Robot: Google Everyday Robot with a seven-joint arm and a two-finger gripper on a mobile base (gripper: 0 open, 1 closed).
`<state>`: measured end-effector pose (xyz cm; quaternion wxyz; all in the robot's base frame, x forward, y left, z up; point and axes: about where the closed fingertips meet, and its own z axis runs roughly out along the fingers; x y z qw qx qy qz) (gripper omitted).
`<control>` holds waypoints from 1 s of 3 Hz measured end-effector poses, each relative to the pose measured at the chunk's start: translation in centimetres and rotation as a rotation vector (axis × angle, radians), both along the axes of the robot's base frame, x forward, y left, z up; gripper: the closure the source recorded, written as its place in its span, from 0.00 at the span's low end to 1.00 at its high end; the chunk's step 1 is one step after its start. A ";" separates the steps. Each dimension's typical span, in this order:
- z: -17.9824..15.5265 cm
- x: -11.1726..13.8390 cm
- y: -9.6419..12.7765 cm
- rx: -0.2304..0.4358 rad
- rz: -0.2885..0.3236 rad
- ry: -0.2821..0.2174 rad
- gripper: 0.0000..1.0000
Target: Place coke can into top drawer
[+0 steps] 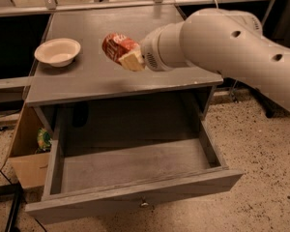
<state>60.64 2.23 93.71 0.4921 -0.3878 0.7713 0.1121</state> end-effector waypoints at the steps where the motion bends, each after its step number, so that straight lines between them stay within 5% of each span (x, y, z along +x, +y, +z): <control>1: -0.4 0.1 0.0 -0.005 0.006 0.007 1.00; 3: 2.2 -2.0 -0.4 0.000 0.080 -0.005 1.00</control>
Offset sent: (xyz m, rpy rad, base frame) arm -0.0095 -0.0002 0.0150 -0.0073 -0.0022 0.0666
